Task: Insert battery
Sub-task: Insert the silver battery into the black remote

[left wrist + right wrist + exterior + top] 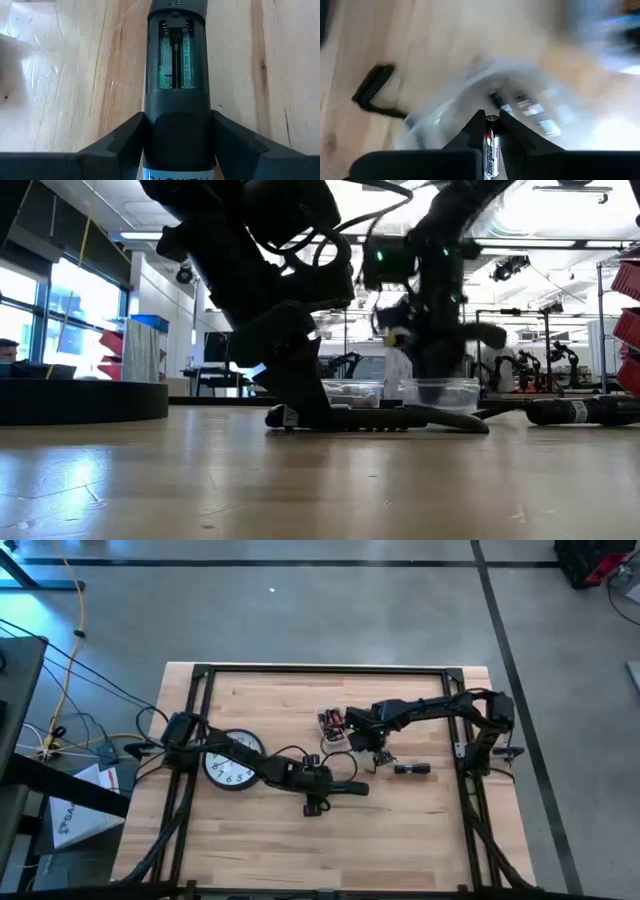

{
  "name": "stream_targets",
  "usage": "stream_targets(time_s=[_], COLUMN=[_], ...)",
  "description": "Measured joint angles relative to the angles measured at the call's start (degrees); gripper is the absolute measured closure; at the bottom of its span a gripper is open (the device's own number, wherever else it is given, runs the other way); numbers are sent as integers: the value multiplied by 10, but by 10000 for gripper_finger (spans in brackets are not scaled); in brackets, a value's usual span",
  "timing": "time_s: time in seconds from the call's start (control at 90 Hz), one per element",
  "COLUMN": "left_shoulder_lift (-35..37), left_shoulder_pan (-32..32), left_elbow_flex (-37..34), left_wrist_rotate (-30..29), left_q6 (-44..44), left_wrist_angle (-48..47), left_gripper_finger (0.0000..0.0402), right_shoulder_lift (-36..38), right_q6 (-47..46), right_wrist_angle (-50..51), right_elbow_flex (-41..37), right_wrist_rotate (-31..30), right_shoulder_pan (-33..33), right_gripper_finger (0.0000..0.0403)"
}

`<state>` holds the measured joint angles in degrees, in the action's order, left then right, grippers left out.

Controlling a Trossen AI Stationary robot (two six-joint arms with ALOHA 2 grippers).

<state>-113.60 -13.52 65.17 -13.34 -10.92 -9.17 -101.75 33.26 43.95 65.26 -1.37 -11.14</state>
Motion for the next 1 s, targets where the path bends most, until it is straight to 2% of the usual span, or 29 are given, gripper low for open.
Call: stream_targets(time_s=[0.2,0.322,0.444,0.722,0.867,1.0], left_shoulder_lift=[0,0,0,0,0,-1], left_shoulder_pan=[0,0,-1,-2,-2,-2], left_elbow_flex=[0,0,0,0,0,-1], left_wrist_rotate=[2,2,3,5,6,8], left_q6=[0,0,0,0,0,5], left_wrist_angle=[0,0,0,2,5,14], left_gripper_finger=[215,215,215,215,215,215], right_shoulder_lift=[48,86,123,115,96,73], right_q6=[-48,-122,-214,-388,-425,-428], right_wrist_angle=[40,28,-43,-253,-358,-392], right_elbow_flex=[48,54,28,-75,-114,-128], right_wrist_rotate=[-1,43,88,90,68,20], right_shoulder_pan=[13,33,66,157,189,203], right_gripper_finger=[401,402,402,403,403,403])
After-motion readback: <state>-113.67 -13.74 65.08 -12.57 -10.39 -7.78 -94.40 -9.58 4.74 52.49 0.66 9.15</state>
